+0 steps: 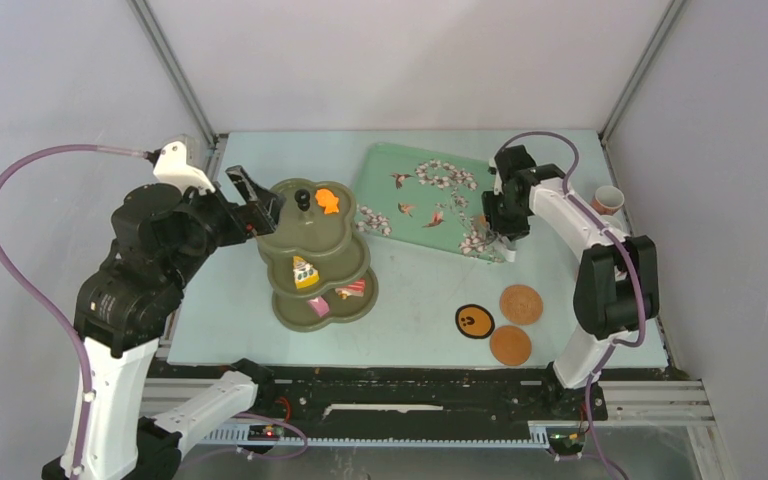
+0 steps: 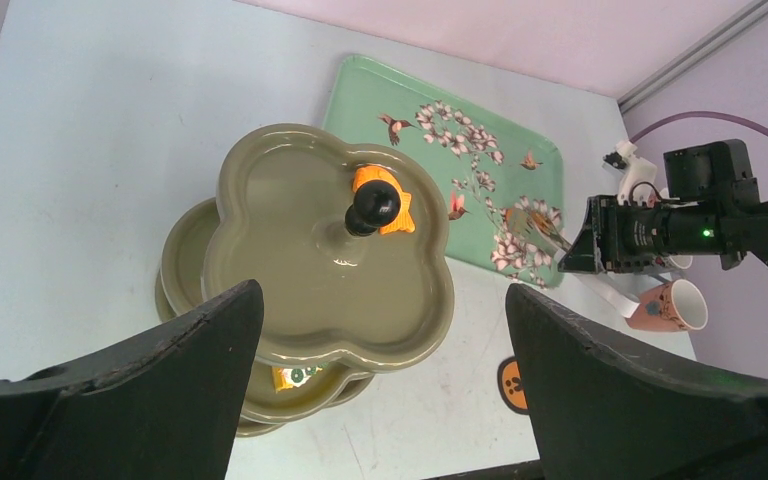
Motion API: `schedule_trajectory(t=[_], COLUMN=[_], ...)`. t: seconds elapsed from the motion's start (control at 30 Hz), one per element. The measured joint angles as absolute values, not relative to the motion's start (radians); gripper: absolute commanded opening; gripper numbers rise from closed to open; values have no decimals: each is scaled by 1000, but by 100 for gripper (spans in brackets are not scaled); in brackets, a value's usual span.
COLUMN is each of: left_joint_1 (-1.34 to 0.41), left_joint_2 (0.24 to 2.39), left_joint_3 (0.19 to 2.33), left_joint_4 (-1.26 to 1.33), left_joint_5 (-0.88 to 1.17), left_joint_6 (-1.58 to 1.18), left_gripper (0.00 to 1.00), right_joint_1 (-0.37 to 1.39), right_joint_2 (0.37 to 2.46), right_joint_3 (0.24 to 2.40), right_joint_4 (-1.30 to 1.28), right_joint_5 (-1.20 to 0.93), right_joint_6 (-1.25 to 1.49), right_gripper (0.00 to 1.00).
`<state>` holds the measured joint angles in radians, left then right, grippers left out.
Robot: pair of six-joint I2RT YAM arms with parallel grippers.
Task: Serve the afternoon tea
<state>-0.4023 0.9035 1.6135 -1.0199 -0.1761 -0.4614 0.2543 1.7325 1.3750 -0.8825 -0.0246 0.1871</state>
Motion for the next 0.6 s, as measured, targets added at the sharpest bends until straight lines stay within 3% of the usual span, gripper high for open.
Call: schedule_trajectory(t=[0.33, 0.6], left_joint_1=[-393, -385], left_joint_2=[906, 916], left_joint_3=[1617, 1644], left_joint_4=[-1023, -1035], left_joint_5=[-169, -154], left_joint_6=[-455, -442], left_gripper=[98, 98], right_joint_1=[258, 256], right_joint_2=[1769, 1796], right_joint_3=[1418, 1452], right_joint_4=[-873, -873], right_joint_5=[-23, -25], right_joint_6=[171, 167], right_gripper=[49, 45])
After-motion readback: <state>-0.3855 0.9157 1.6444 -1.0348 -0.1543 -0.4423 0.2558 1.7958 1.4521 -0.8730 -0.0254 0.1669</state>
